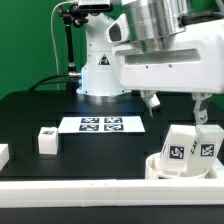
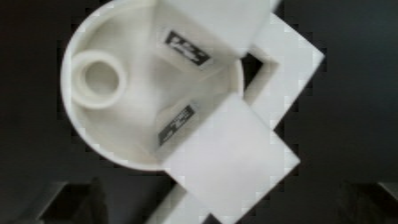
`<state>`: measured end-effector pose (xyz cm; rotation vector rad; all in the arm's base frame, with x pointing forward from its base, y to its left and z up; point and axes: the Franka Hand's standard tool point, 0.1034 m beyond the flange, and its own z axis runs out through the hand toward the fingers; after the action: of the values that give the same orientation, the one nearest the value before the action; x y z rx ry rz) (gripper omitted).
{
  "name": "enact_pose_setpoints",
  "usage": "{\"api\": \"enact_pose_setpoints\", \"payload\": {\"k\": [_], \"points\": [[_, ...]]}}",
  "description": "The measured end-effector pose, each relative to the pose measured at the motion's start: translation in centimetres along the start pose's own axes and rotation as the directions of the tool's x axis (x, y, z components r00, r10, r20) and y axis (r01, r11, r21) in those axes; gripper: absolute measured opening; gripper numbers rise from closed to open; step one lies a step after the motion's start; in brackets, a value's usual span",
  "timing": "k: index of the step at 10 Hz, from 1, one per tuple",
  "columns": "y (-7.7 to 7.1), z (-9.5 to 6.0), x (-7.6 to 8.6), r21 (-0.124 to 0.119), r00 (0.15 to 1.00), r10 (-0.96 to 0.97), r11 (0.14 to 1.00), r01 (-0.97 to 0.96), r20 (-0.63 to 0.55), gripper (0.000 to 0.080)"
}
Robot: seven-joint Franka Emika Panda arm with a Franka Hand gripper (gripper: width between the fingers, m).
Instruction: Assemble stool
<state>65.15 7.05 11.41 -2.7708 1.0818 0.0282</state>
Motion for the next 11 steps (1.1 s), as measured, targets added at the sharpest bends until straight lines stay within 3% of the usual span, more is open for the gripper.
{"api": "enact_pose_setpoints", "payload": {"k": [1,5,7,8,9,11], "points": [[-0.12,0.09,-0.17,-0.012,0.991,-0.13,0.991,0.13,-0.004,0.0648],[-0.1,0.21,-0.04,-0.014,0.922,-0.387,0.922,0.387,-0.002,0.0648],[-0.05,0.21,0.0,-0.017,0.842,-0.539,0.842,0.539,0.001,0.0648],[-0.02,0.23,-0.02,-0.039,0.763,-0.647,0.762,0.646,0.004,0.0648],[-0.24,0.27,-0.27,-0.08,0.64,-0.768,0.637,0.766,0.018,0.0648],[-0.43,0.46,-0.59,-0.085,0.452,-0.891,0.447,0.89,0.042,0.0648]]}}
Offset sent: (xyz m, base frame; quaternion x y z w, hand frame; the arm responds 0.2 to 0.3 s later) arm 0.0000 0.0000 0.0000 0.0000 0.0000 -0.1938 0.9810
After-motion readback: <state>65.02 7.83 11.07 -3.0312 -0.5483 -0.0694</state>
